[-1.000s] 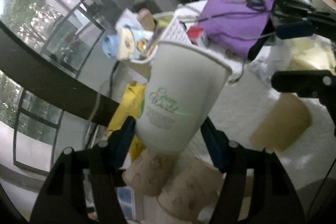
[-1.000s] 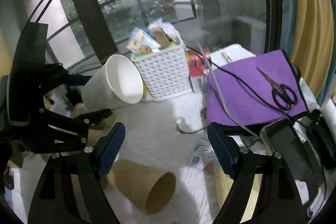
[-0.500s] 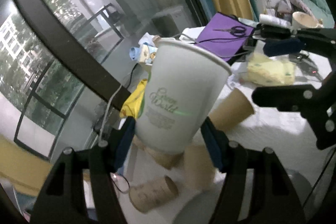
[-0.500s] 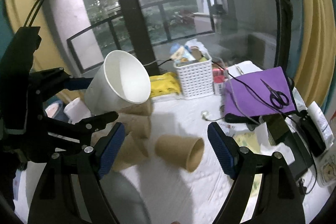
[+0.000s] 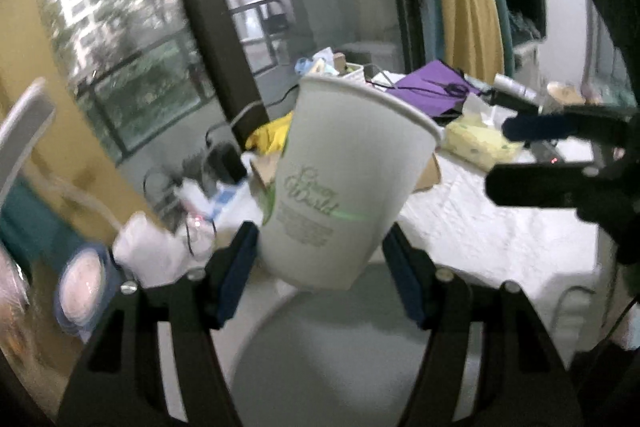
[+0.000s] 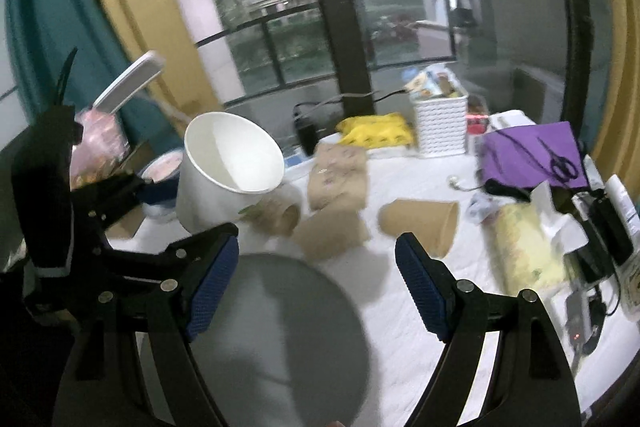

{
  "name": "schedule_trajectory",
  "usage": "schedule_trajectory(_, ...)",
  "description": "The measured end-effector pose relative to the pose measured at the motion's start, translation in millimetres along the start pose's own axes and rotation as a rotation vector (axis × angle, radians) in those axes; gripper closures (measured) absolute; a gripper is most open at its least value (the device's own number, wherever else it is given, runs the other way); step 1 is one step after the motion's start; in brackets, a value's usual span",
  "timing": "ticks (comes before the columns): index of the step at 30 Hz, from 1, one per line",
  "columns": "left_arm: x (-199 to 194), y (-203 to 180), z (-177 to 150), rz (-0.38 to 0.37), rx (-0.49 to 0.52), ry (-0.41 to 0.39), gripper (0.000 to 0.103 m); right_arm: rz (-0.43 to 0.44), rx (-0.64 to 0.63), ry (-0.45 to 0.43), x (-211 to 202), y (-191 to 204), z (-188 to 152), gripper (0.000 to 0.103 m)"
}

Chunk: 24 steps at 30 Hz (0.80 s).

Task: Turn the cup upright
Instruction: 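Lift the white cup with the left tool and carry it toward the mat, then rotate the held cup rim-up over the mat with the left tool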

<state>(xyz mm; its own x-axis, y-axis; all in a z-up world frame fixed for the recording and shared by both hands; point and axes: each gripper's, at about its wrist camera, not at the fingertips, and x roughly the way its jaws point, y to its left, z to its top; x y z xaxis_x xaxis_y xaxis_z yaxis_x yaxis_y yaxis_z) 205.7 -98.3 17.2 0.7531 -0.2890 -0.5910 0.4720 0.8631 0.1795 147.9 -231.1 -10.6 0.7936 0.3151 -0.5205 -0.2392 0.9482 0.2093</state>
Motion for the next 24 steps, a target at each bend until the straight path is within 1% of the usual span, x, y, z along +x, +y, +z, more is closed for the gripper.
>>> schedule_trajectory(4,-29,4,-44,0.002,-0.131,-0.026,0.038,0.033,-0.055,0.038,-4,27,-19,0.020)
schedule_trajectory(6,-42,4,-64,0.014,-0.180,-0.039,0.038,0.059,-0.074,0.050,-7,40,-28,0.020)
schedule_trajectory(8,-54,4,-85,0.006,-0.233,-0.046,0.038,0.086,-0.096,0.063,-9,54,-37,0.020)
schedule_trajectory(13,-79,-4,-126,0.021,-0.336,-0.079,0.038,0.139,-0.168,0.073,-20,89,-56,0.020)
schedule_trajectory(17,-97,-2,-158,0.003,-0.447,-0.124,0.038,0.215,-0.194,0.086,-27,110,-73,0.020)
schedule_trajectory(19,-103,-4,-170,-0.009,-0.487,-0.144,0.038,0.266,-0.196,0.093,-31,118,-85,0.020)
schedule_trajectory(21,-110,-12,-184,-0.026,-0.517,-0.173,0.038,0.298,-0.190,0.106,-31,125,-92,0.020)
schedule_trajectory(24,-119,-22,-196,-0.052,-0.520,-0.215,0.038,0.318,-0.181,0.131,-30,131,-97,0.020)
